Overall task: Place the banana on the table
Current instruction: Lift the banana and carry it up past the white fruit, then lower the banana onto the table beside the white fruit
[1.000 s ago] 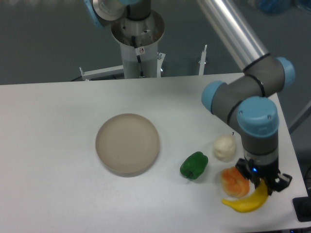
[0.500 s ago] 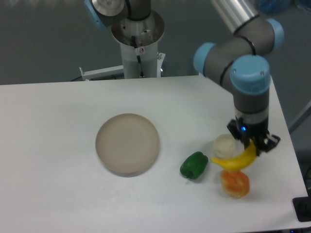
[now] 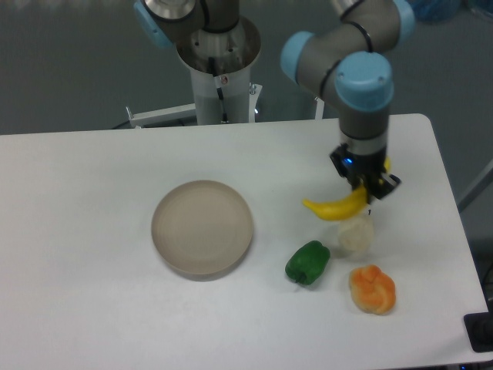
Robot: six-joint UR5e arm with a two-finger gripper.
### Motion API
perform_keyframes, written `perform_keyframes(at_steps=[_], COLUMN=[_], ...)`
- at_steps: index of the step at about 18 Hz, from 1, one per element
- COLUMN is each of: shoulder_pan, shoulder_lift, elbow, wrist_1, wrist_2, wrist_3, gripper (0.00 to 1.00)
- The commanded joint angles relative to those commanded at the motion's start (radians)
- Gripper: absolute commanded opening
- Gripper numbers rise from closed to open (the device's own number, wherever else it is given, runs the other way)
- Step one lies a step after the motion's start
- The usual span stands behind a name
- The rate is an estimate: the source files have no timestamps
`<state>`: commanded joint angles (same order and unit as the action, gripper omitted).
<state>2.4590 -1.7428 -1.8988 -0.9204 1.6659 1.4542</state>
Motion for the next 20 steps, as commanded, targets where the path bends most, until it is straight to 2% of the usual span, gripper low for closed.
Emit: perform_keyframes(at_steps=[4, 7, 11, 13, 16, 20], shoulder_pan=[0.006, 0.037, 0.041, 0.04, 0.037, 0.037], shoulder_lift=[0.009, 0.006, -0.009, -0.043, -0.092, -0.133], elbow=[-0.087, -0.124, -0.131, -0.131, -0.131, -0.115], wrist_1=[0.003, 0.009, 0.012, 0.023, 0.08, 0.084], wrist_2=[0.0, -0.014, -0.021, -0.028, -0.028, -0.026], wrist_3=[-0.02, -0.102, -0.146, -0.146, -0.184, -0.209], gripper=[0.29, 0.29, 0.29, 0.29, 0.29, 0.29])
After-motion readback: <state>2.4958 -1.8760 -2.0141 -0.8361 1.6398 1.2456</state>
